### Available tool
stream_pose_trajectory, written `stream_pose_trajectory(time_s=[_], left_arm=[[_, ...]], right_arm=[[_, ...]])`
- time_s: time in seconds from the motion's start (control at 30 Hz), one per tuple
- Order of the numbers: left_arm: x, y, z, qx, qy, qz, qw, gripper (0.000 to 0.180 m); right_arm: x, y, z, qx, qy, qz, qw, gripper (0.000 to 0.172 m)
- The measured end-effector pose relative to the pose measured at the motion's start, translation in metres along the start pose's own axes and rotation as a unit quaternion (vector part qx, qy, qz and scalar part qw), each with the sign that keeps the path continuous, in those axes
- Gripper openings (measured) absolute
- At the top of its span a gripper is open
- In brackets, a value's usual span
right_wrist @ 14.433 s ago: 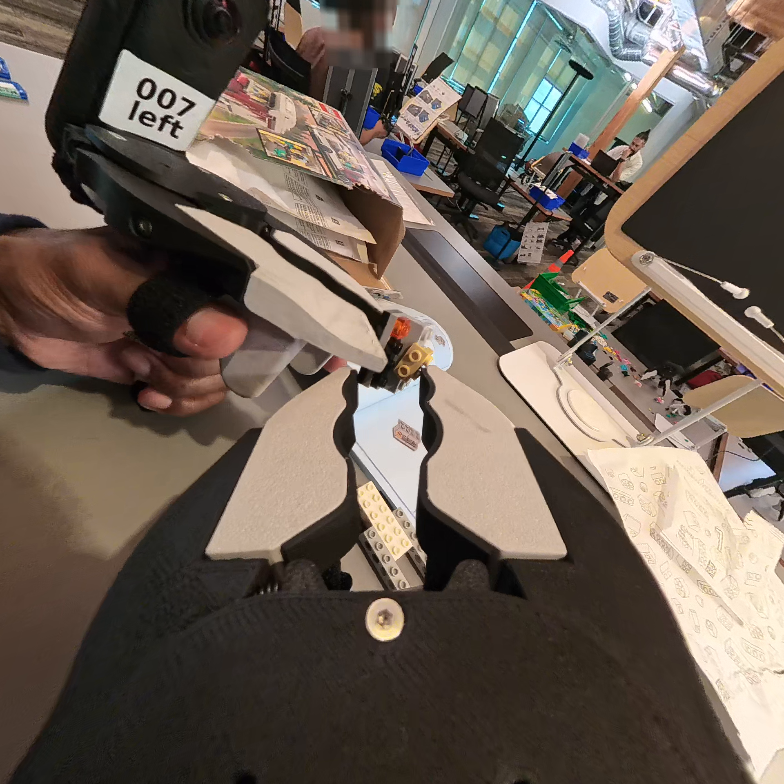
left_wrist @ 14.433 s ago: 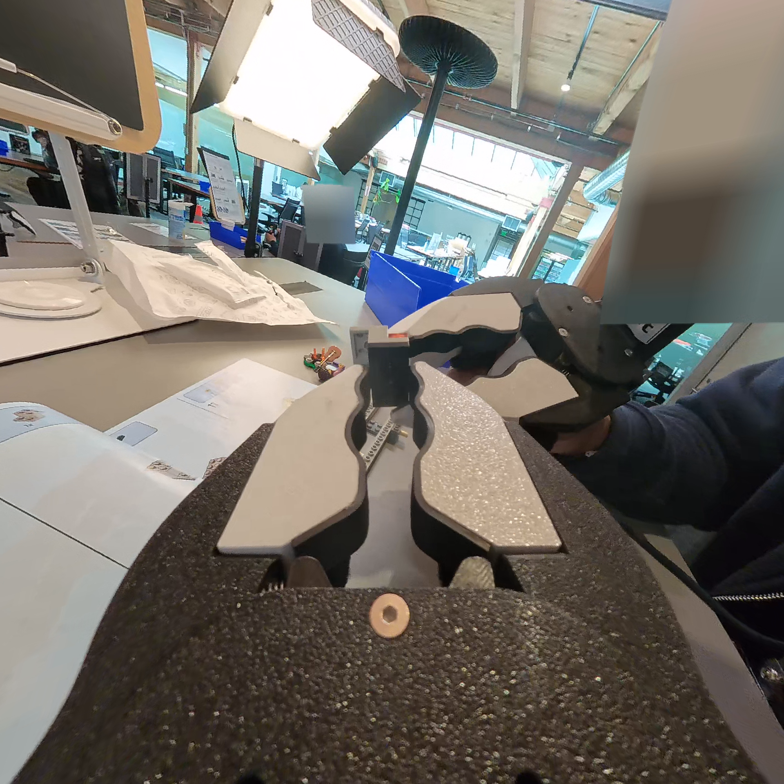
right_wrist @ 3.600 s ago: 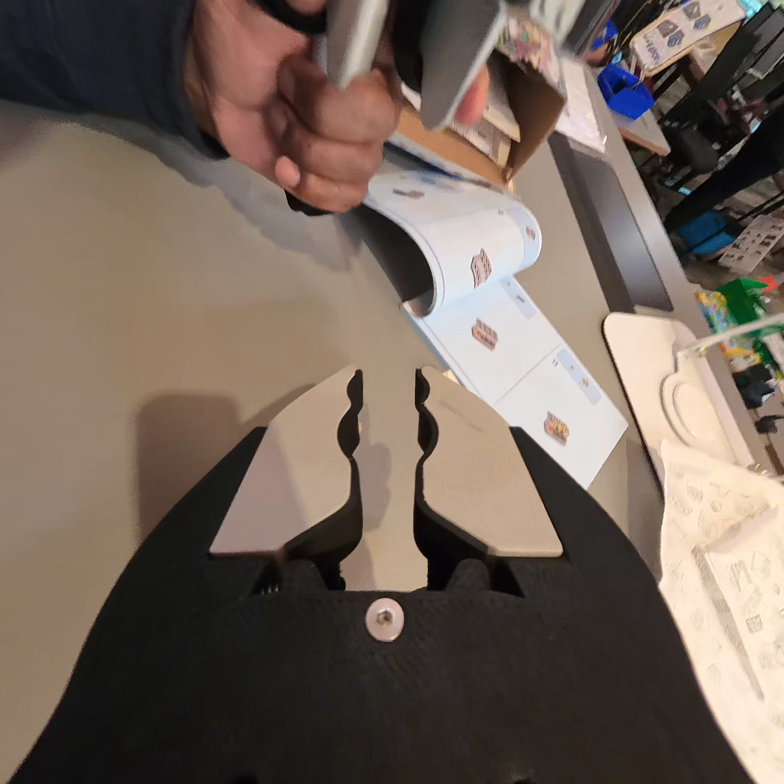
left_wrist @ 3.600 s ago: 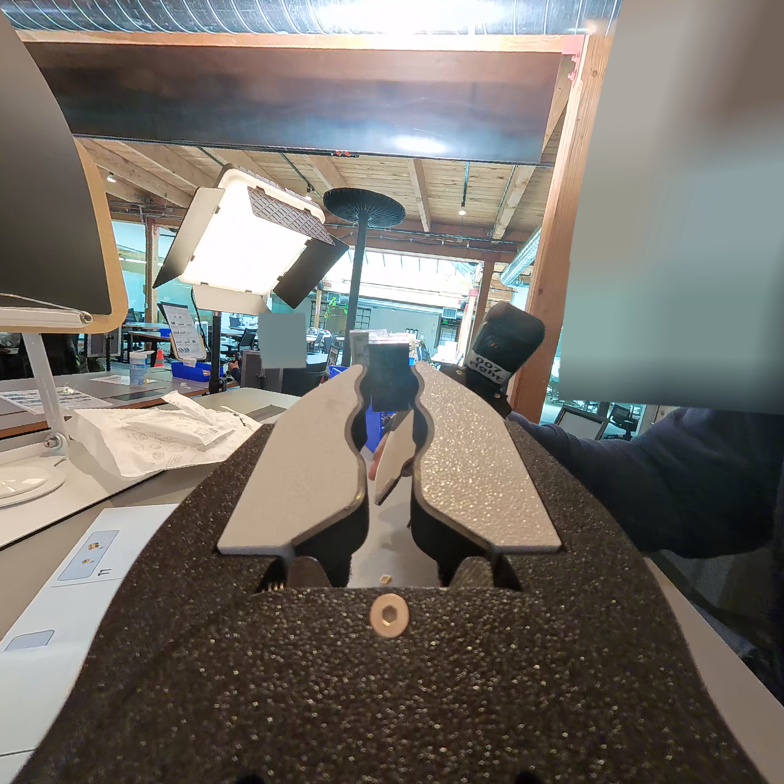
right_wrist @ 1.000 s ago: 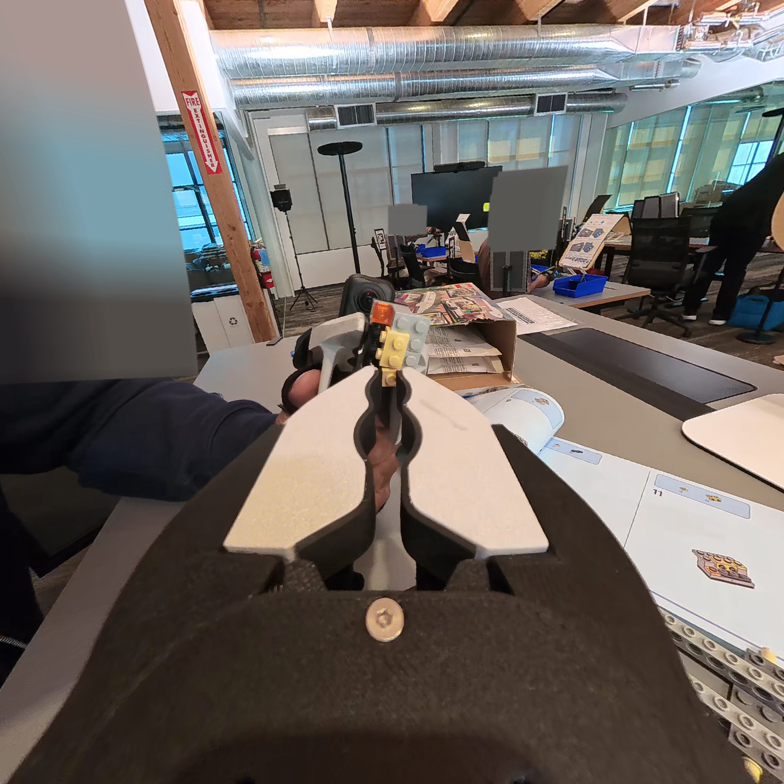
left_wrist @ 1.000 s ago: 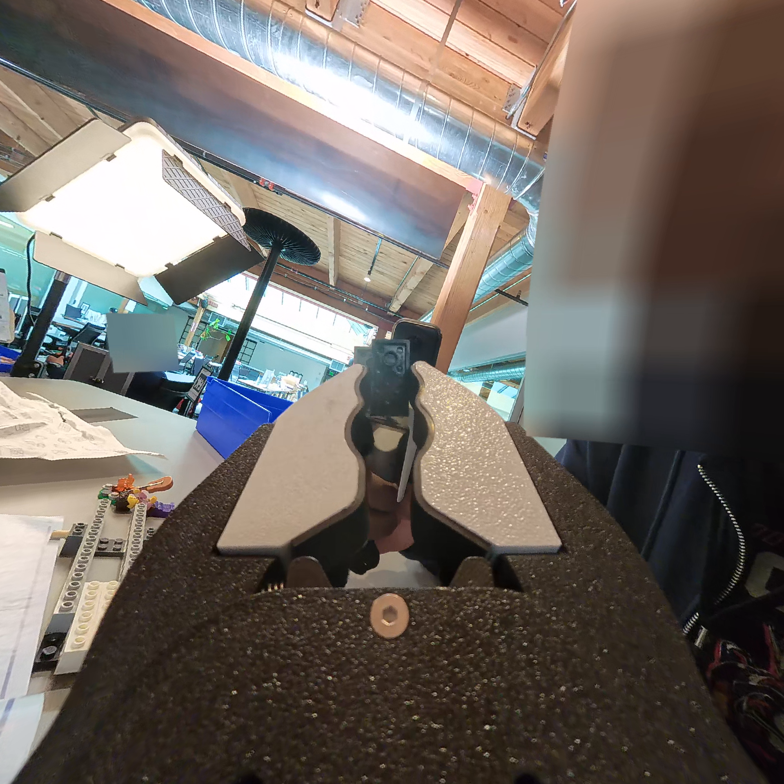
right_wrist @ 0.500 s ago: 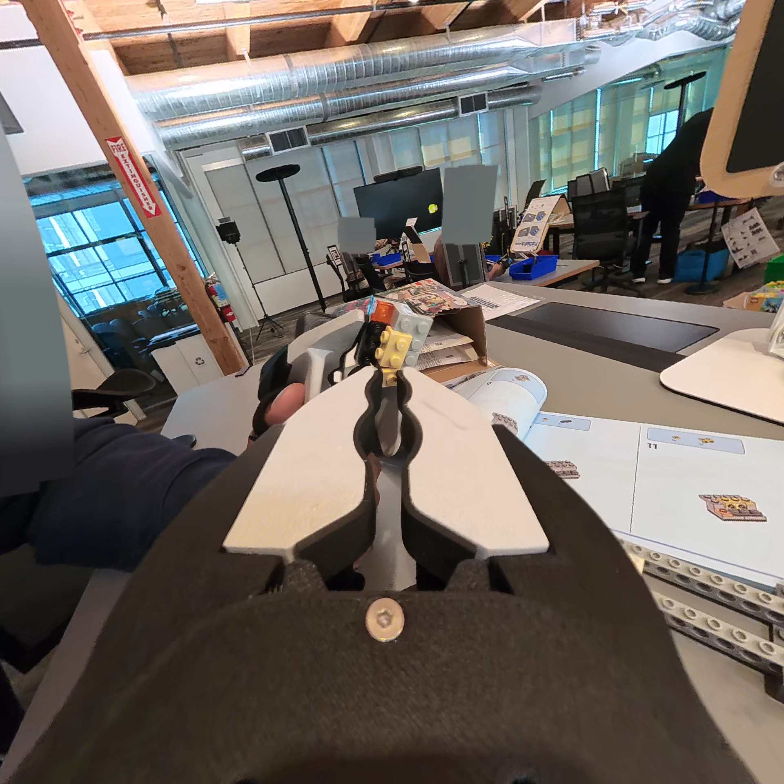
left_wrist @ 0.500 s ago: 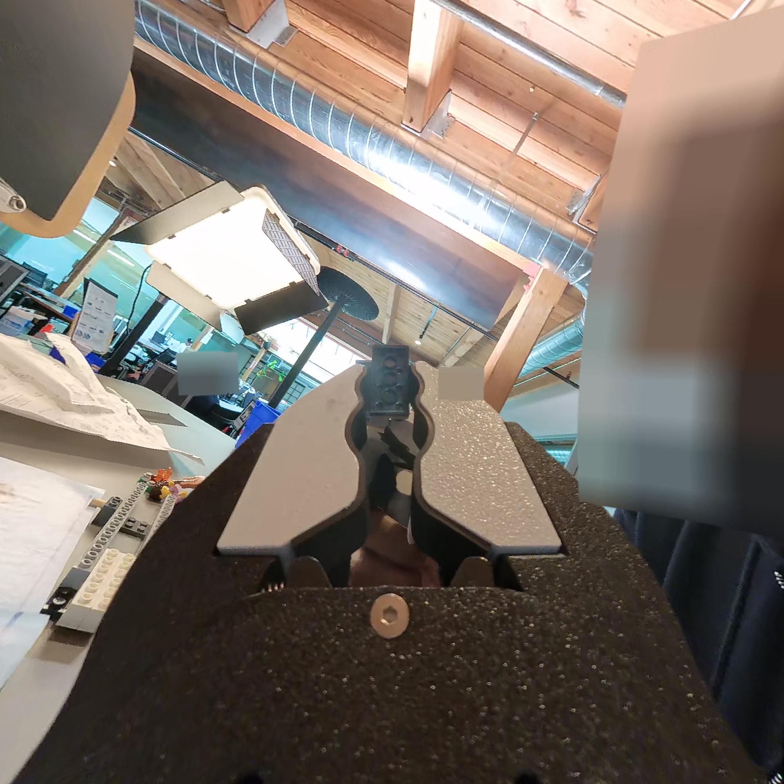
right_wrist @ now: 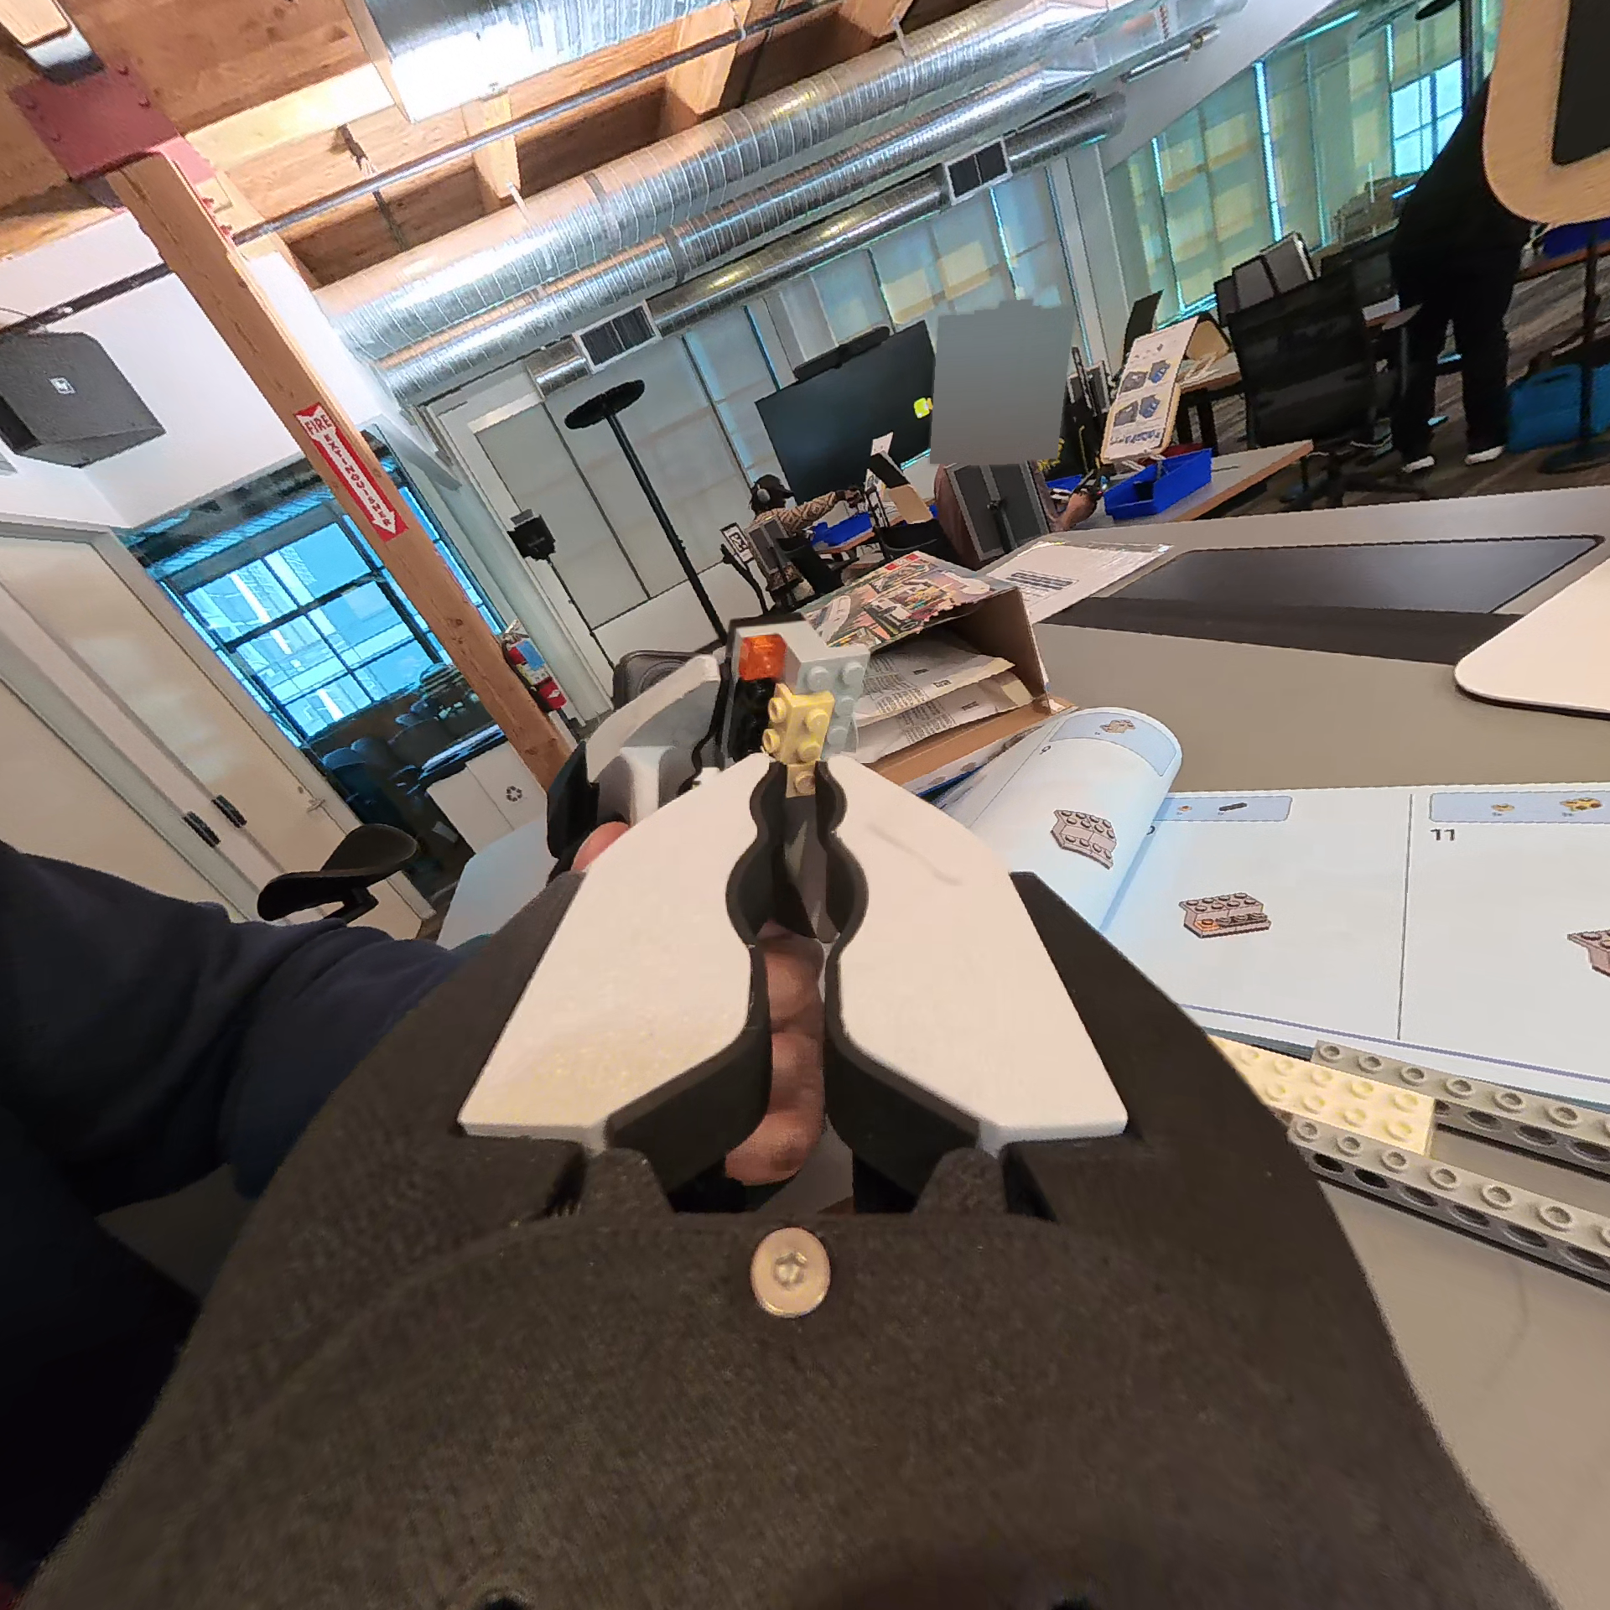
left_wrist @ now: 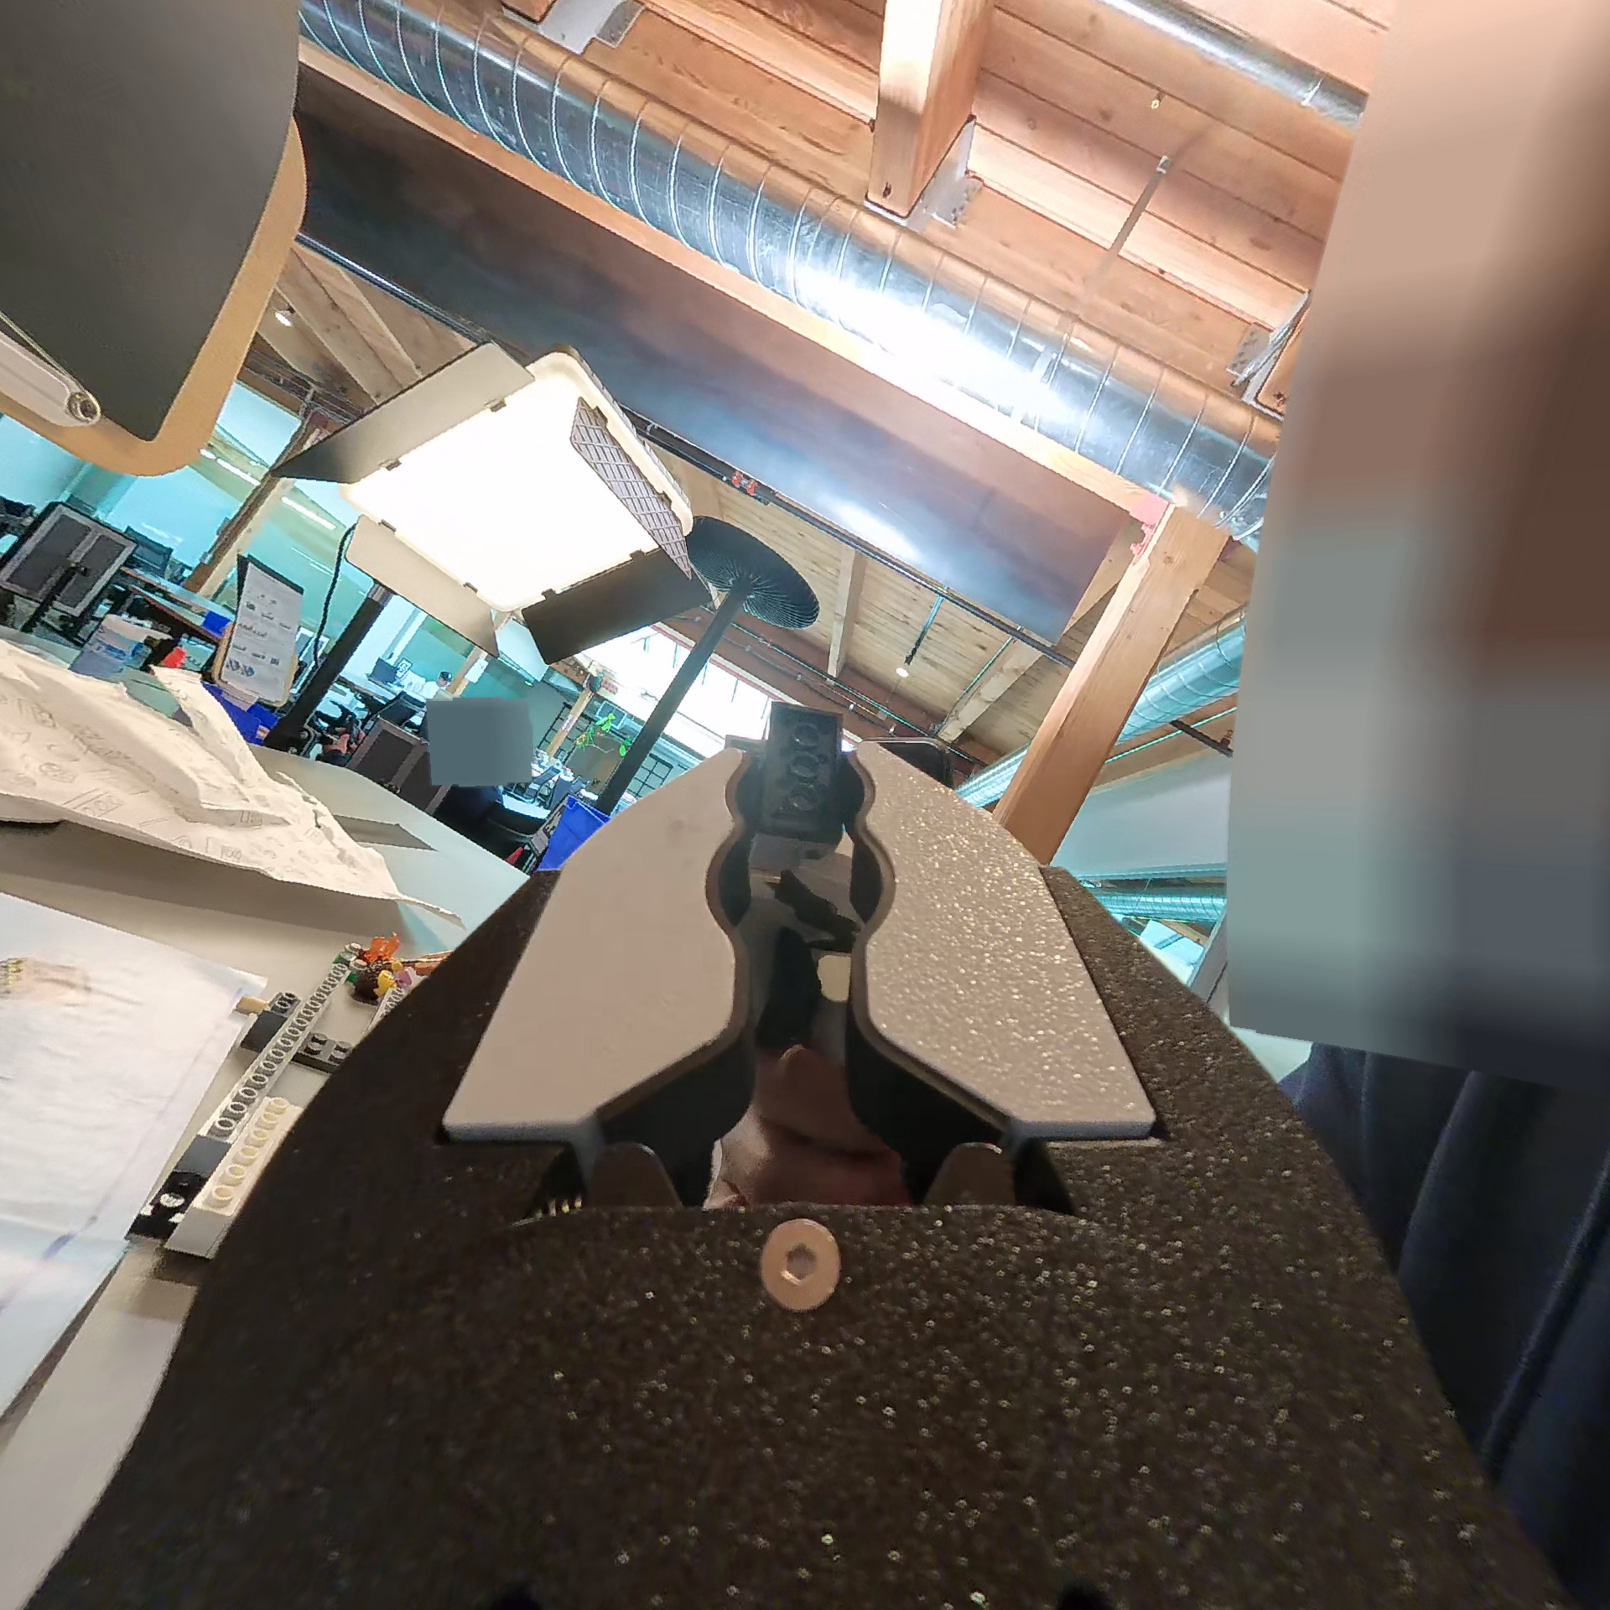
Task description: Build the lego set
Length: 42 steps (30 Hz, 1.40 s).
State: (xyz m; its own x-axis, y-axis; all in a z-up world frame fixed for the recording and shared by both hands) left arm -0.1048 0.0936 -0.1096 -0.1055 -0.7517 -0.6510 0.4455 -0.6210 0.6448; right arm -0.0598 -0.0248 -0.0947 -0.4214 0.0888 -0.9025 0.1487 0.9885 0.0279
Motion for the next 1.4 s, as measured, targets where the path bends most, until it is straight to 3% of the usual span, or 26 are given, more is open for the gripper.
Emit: stream_pose_trajectory(time_s=[1.2, 1.4], left_arm=[[0.0033, -0.0039, -0.0043, 0.057, -0.126, 0.075, 0.988, 0.017], [0.0052, -0.0050, -0.0041, 0.050, -0.129, 0.095, 0.986, 0.018]], right_arm=[[0.0033, 0.0008, 0.0018, -0.060, 0.054, 0.023, 0.996, 0.006], [0.0037, 0.0023, -0.0005, -0.036, 0.043, 0.027, 0.998, 0.006]])
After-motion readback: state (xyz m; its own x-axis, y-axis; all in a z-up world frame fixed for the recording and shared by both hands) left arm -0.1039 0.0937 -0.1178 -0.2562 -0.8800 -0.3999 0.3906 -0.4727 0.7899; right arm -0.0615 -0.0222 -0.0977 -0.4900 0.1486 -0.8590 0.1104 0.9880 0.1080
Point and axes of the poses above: each gripper's, where its closed fingertips meet, y out along the fingers, x out of its underside, z = x × y across the jaws, the point moved 8 cm from there along -y, back along the fingers, and after that the axes turned 10 degrees about x, right-handed, at the moved point
